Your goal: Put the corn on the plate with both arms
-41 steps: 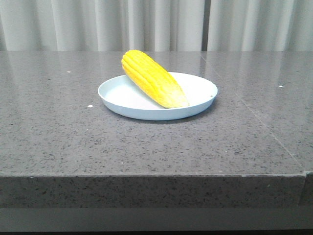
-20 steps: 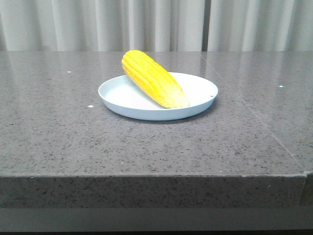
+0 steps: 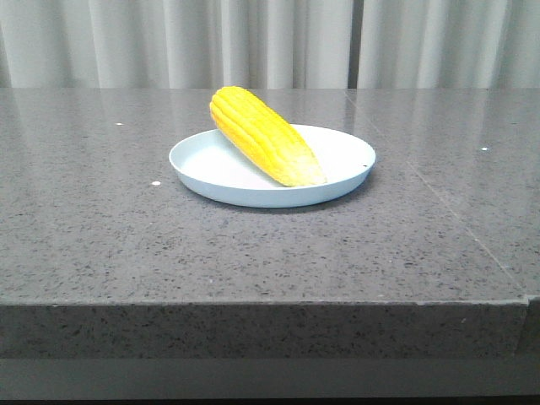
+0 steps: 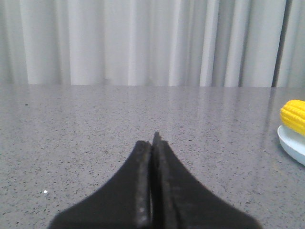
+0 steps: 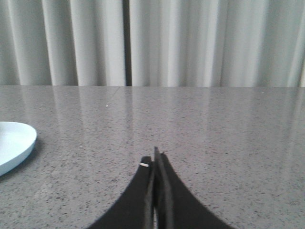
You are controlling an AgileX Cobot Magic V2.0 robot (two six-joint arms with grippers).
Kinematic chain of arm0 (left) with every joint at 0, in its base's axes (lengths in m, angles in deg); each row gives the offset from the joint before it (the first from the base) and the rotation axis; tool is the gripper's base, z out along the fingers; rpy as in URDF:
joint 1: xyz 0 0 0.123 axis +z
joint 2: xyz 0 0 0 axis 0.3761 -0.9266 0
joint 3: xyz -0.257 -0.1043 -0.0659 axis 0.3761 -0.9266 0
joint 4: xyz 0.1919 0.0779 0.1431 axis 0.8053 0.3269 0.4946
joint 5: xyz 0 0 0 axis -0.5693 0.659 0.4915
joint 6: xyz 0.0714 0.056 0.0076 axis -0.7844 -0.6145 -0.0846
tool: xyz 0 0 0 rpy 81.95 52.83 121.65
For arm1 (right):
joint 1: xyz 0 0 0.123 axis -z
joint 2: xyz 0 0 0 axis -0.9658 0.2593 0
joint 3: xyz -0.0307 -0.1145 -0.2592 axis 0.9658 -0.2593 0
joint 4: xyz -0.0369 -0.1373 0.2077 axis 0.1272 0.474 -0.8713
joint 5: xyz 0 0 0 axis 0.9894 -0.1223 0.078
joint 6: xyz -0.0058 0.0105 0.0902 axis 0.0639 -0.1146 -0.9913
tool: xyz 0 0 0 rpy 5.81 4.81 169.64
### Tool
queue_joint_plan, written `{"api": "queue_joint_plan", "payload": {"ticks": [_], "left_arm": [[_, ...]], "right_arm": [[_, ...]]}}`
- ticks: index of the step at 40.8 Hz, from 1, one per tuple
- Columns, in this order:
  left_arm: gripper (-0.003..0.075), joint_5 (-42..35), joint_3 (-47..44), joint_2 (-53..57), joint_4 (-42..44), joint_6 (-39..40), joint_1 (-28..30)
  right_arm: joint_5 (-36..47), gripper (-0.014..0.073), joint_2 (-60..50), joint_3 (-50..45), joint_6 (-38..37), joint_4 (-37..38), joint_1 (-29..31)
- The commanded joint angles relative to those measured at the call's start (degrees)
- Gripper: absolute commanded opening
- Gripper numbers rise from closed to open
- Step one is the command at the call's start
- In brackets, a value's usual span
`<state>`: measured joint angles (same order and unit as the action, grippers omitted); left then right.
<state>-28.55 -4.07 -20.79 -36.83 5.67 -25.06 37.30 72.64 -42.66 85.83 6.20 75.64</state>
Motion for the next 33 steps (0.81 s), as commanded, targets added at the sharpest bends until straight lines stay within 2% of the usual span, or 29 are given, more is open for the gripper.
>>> {"api": "queue_joint_plan", "payload": {"ticks": [1,33], "left_arm": [[-0.0020,-4.52,-1.28,0.84,-0.13,-0.22,0.10],[-0.0020,-4.52,-1.28,0.84,-0.13,-0.22,0.10]], "right_arm": [[4.96,-0.0070,-1.07,1.23,-0.26,0.82,0.78],[5.27,-0.0070,-1.02,1.23,-0.26,2.13,0.78]]}}
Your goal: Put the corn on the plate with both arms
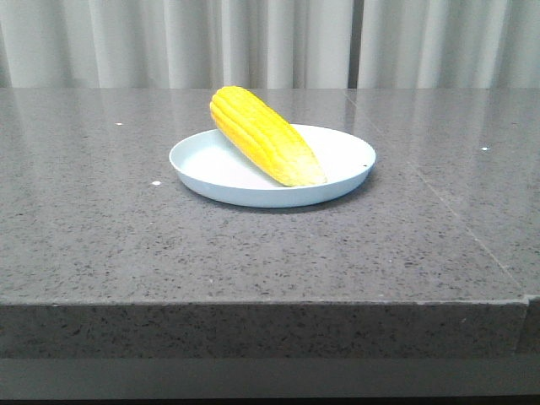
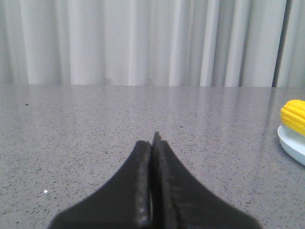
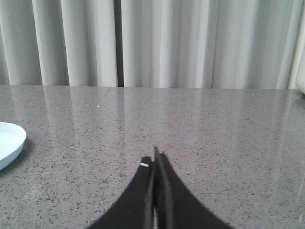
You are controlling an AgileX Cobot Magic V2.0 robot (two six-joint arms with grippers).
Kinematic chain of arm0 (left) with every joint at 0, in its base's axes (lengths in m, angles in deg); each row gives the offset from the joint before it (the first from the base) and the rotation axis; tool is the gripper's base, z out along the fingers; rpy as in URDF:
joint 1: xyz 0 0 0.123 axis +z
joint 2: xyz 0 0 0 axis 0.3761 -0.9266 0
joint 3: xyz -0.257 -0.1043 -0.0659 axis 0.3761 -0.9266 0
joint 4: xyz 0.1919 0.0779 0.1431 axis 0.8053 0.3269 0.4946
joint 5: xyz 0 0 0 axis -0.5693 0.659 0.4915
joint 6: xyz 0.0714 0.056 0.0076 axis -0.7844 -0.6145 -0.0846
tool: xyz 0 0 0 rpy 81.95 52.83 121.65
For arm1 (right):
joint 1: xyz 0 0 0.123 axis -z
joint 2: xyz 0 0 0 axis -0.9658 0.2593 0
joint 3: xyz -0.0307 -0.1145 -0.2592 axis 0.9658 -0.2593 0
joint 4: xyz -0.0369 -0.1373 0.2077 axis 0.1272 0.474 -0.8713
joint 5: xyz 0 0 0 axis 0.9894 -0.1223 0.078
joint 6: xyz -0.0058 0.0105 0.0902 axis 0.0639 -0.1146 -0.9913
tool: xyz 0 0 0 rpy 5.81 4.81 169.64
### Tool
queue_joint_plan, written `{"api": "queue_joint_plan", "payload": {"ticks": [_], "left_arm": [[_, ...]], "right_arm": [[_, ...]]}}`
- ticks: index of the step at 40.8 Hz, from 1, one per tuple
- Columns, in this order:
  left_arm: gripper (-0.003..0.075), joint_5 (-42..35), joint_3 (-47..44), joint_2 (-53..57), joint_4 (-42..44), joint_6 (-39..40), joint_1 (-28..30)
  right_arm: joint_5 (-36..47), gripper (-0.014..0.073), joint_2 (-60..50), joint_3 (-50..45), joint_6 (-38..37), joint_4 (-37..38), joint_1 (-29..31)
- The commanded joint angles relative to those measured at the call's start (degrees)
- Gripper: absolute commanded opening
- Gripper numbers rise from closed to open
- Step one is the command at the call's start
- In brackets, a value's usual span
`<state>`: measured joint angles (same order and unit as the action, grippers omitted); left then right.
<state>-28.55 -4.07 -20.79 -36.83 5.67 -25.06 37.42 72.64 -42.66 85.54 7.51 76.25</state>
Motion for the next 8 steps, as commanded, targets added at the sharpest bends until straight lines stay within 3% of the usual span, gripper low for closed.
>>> {"api": "queue_joint_plan", "payload": {"ticks": [1,8], "left_arm": [[-0.0020,-4.52,-1.28,0.84,-0.13,-0.22,0.10],[-0.0020,-4.52,-1.28,0.84,-0.13,-0.22,0.10]], "right_arm": [[5.15,-0.0070,-1.02,1.23,0.03,0.82,0.17],[5.15,-0.0070,-1.02,1.23,0.03,0.82,0.17]]}}
